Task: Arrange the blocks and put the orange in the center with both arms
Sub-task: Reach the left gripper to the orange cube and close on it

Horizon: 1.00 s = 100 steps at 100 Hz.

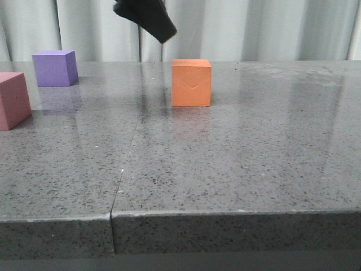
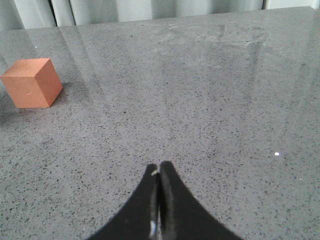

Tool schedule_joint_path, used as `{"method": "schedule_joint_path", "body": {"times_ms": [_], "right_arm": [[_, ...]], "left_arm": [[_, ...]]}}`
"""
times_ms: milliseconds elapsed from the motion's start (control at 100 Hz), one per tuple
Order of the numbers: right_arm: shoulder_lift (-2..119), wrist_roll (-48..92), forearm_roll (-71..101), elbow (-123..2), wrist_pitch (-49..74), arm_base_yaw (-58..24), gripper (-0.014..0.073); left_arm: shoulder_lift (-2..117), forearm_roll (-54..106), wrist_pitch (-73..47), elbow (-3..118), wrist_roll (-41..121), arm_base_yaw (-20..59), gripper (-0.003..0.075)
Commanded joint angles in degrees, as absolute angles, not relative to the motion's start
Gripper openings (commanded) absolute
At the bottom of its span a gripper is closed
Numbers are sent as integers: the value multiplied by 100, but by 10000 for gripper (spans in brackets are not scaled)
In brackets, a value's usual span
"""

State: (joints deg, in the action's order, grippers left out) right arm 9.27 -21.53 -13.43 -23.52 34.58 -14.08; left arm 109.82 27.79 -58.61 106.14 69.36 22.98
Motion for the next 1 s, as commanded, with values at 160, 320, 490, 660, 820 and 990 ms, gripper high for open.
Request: {"method": "schedule_joint_path", "body": {"times_ms": [160,320,490,660,820,990], "right_arm": [[979,-2081,-1482,-2486,3052,-1395,-67],[979,-2081,-1482,-2486,3052,-1395,-67],[979,-2081,-1482,-2486,3052,-1395,-67],[979,-2081,-1482,-2486,3052,-1395,-67],[979,-2081,-1482,-2486,3052,-1395,-67],[979,-2081,-1482,-2486,3052,-1395,-67]], "left_arm": [[11044,3126,-5107,10811,6888,2555,690],[11287,3329,-5017,10811,6888,2607,690],[11481,3577,-4824,10811,6888,2607,690],[11674,3646,-4904,10811,6888,2615,690],[11776,3671,-5006,10811,6888,2620,690],[11776,3671,-5011,10811,6888,2620,669]]}}
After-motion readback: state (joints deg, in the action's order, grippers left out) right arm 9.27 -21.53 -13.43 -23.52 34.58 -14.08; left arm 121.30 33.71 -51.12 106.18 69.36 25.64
